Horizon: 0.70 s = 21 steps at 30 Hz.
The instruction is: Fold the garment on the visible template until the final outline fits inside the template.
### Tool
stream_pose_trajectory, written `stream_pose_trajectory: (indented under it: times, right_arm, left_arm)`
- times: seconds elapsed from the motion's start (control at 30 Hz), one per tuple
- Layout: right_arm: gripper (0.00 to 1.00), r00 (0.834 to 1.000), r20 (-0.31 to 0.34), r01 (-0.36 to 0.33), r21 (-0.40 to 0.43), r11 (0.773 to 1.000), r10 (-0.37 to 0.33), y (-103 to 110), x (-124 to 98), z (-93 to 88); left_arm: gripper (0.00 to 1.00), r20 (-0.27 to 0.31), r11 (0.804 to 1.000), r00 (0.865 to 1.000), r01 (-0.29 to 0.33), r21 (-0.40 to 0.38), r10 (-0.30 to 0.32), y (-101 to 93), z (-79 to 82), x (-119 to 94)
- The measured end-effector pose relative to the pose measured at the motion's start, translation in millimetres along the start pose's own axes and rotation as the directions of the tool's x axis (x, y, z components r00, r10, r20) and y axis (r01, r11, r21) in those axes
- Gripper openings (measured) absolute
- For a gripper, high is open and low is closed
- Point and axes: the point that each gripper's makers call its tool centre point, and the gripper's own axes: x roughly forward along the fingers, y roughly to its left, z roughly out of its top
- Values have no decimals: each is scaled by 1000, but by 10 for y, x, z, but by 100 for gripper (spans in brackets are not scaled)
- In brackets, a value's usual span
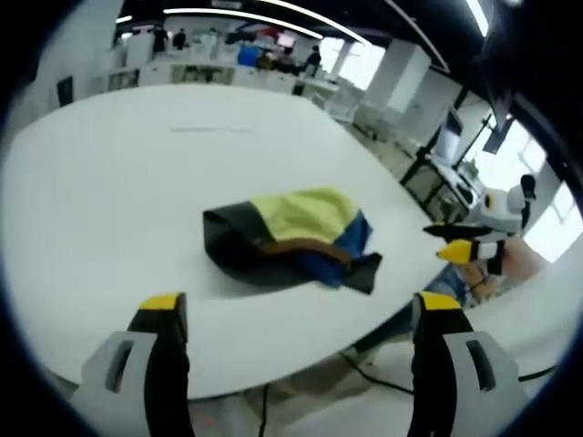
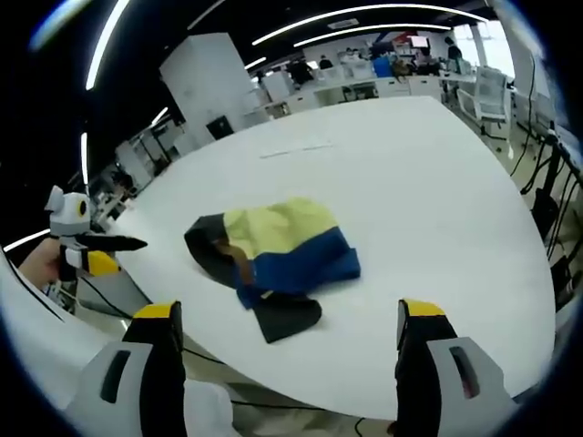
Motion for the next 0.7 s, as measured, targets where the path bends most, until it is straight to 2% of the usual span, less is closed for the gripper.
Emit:
stream_pose_trajectory:
  times: [0.37,0.7]
  right_arm:
    - [95,1000,-5,11,2,1000,-11,-32,-4,-23]
    - [96,1000,-9,10,1,1000,-10,-14,12,-41]
  left_arm:
    - [99,12,1000,1000,1,12,-1,-5,36,11]
    - [99,-3,1000,1000,-1,-4,1,23,9,-5]
